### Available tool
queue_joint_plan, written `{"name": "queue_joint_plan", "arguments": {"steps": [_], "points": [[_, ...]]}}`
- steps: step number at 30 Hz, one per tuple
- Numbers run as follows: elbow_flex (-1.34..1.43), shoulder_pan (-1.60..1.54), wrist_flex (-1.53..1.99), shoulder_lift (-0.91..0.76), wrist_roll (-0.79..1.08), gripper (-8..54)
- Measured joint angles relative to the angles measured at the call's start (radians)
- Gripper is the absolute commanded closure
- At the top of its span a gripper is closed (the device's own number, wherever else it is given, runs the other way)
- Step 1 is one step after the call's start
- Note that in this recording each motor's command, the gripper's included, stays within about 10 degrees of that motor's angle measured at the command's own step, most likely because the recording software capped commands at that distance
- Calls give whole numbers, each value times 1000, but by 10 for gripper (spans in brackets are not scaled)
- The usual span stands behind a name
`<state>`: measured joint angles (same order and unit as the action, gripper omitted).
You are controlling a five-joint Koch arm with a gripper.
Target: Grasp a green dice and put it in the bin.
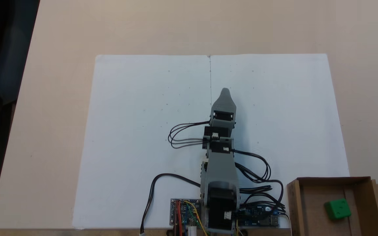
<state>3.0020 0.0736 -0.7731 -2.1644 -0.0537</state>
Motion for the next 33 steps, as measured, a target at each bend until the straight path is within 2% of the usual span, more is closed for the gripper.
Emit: {"name": "queue_joint_plan", "arguments": {"steps": [4,26,33], "points": [[60,-28,-130,-80,11,25],[61,-31,-769,-86,12,19],[63,-31,-818,-89,12,12]]}}
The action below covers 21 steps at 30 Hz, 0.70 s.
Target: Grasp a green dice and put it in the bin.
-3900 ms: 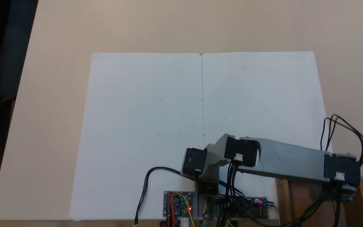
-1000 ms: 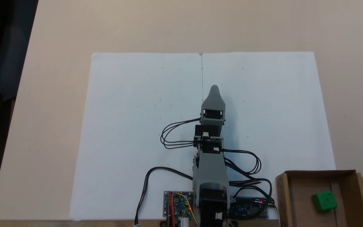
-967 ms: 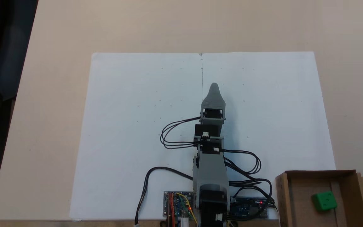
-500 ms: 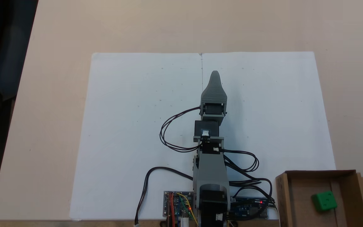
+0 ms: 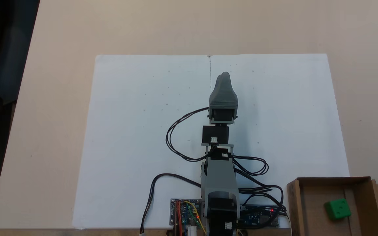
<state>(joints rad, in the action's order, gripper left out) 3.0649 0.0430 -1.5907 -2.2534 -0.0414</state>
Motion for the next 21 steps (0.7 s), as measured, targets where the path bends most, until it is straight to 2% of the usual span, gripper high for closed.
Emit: {"name": "queue_joint_plan", "arguments": {"steps": [21], "points": [[0,0,0,0,8,9]]}}
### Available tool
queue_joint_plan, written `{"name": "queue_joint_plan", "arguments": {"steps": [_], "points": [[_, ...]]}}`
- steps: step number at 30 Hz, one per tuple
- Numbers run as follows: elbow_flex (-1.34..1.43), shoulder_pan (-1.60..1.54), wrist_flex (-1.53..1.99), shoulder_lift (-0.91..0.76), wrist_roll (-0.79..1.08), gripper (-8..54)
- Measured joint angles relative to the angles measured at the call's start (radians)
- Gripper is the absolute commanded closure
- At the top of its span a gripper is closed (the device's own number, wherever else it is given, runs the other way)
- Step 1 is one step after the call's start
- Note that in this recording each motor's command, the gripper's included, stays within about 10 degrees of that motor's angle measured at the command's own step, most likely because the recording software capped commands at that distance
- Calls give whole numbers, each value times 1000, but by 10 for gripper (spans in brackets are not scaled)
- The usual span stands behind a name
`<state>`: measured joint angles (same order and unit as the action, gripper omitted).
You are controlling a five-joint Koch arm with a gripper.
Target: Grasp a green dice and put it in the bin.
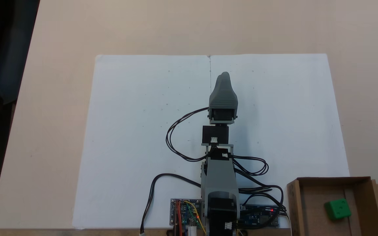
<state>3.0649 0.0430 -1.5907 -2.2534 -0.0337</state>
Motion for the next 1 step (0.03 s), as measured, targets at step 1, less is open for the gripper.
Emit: {"name": "queue_joint_plan", "arguments": {"steps": [1], "points": [[0,0,0,0,0,9]]}}
